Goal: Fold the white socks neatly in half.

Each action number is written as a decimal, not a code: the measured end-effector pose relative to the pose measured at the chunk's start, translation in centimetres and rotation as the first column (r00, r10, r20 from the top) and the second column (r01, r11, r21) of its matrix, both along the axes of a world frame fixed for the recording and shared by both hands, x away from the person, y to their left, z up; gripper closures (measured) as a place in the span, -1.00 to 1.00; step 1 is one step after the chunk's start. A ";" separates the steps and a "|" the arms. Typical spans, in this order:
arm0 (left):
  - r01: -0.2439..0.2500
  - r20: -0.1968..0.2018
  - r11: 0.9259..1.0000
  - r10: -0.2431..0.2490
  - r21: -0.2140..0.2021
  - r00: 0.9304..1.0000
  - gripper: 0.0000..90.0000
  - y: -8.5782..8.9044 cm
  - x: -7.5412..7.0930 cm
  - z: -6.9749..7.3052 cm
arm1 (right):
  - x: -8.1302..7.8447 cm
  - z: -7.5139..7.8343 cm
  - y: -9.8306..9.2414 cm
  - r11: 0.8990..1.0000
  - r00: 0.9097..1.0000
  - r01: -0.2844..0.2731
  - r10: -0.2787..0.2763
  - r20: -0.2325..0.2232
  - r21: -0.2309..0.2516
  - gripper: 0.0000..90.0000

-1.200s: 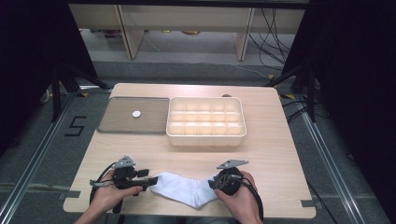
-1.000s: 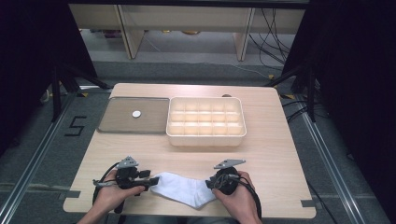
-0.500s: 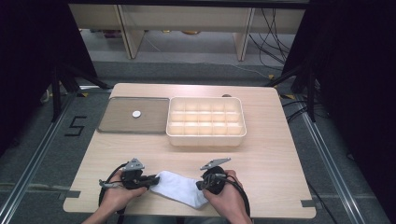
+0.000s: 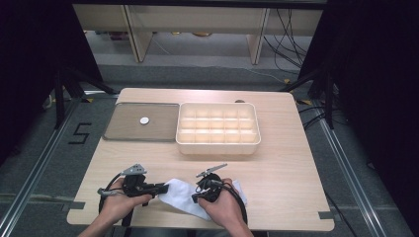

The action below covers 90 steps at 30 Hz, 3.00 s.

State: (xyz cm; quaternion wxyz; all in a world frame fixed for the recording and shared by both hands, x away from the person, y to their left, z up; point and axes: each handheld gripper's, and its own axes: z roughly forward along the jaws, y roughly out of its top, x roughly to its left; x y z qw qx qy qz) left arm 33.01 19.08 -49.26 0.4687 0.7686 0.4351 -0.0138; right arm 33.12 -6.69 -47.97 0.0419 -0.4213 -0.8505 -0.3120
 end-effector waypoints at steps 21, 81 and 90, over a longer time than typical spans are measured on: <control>0.102 -0.079 0.985 -0.114 -0.143 0.990 0.87 -1.9 -0.3 2.0 | 0.6 -2.0 1.9 0.998 0.993 0.055 -0.054 -0.104 0.014 1.00; 0.133 -0.081 0.985 -0.142 -0.109 0.987 0.87 -6.6 1.0 2.2 | 0.5 -0.4 -7.5 0.913 0.933 0.346 -0.360 -0.024 -0.217 0.97; 0.149 -0.079 0.983 -0.158 -0.103 0.984 0.87 -7.1 1.3 1.9 | 0.5 -0.4 -7.0 0.918 0.936 0.336 -0.350 -0.028 -0.212 0.97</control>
